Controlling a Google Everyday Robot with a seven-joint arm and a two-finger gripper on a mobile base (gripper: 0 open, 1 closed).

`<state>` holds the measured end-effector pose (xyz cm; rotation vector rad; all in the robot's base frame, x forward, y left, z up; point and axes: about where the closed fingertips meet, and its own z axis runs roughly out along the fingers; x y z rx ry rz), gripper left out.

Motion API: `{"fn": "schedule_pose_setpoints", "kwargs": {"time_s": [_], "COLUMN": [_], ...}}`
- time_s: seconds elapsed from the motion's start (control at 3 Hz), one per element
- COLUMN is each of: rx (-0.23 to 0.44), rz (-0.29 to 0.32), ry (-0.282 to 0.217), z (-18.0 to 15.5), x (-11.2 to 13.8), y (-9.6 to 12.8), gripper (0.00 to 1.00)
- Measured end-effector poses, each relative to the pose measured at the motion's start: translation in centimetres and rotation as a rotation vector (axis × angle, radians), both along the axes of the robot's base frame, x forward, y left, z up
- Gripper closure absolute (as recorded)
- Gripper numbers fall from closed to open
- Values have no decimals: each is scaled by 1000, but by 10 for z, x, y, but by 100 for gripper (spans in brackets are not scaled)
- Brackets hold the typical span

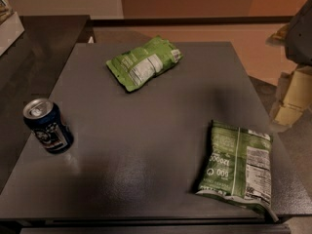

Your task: Move green jalapeno chip bag near green rice chip bag

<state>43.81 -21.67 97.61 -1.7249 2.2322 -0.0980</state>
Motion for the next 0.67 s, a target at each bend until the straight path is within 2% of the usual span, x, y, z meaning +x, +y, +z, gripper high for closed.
{"fn": "schedule_pose_setpoints", "kwargs": {"time_s": [0.33,0.67], "rx": [0,9], "rz": [0,28], "ry": [0,10], "z": [0,-1], "x": [0,-4], "y": [0,2], "gripper": [0,0]}}
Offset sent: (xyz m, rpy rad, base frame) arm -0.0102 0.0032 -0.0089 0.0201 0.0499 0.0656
